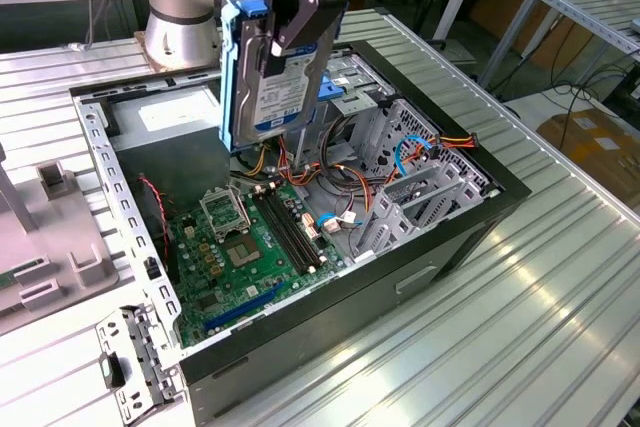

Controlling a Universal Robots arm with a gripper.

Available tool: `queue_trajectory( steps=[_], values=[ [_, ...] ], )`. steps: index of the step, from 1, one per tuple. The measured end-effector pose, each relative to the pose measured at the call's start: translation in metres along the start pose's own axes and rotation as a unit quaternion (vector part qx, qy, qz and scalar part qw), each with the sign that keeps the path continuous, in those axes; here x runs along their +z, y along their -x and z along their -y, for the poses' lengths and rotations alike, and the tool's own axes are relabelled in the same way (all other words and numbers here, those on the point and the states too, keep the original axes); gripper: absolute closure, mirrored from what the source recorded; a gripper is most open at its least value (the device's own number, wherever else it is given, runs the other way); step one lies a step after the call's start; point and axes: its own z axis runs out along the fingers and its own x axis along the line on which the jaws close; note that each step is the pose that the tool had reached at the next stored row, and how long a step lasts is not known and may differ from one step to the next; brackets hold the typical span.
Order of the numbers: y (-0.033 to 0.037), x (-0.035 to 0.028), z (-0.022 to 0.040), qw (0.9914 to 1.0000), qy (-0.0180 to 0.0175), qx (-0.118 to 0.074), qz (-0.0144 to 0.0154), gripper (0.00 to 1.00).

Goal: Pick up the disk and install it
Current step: 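Pick up the disk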

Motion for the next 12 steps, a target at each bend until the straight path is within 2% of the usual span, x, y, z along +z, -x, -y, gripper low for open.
queue_trajectory(
  steps=[12],
  values=[
    [-0.0063, -0.0004, 0.0066, 1.0, 0.0, 0.0, 0.0, 0.63]
  ],
)
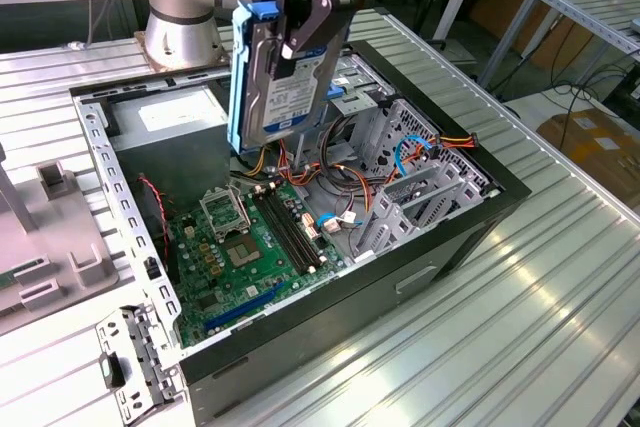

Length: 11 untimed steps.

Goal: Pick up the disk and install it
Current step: 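Pick up the disk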

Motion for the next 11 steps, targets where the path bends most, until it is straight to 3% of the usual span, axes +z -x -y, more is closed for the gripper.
queue_trajectory(
  steps=[11],
  values=[
    [-0.0084, -0.0006, 0.0081, 1.0, 0.0001, 0.0, 0.0, 0.63]
  ],
)
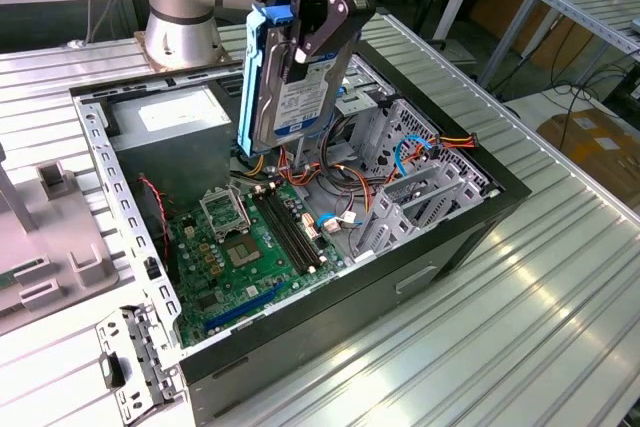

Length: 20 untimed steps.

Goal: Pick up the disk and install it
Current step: 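Pick up the disk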

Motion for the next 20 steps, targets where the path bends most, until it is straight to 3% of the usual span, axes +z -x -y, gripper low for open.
queue_trajectory(
  steps=[5, 20],
  values=[
    [-0.0035, -0.0002, 0.004, 1.0, 0.0001, 0.0, 0.0, 0.63],
    [-0.0275, -0.0012, 0.0086, 1.0, 0.0002, 0.0, 0.0, 0.63]
  ],
)
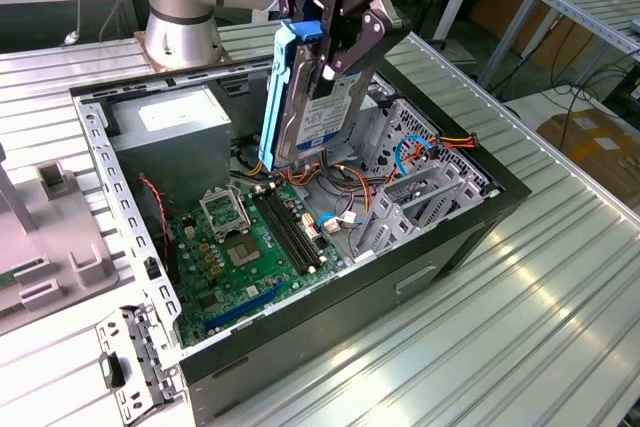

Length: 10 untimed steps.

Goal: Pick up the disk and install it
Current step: 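Pick up the disk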

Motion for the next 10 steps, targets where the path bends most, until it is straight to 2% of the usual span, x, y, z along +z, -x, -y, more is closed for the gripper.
queue_trajectory(
  steps=[10],
  values=[
    [-0.0163, -0.0006, 0.0035, 1.0, 0.0, 0.0, 0.0, 0.63]
  ],
)
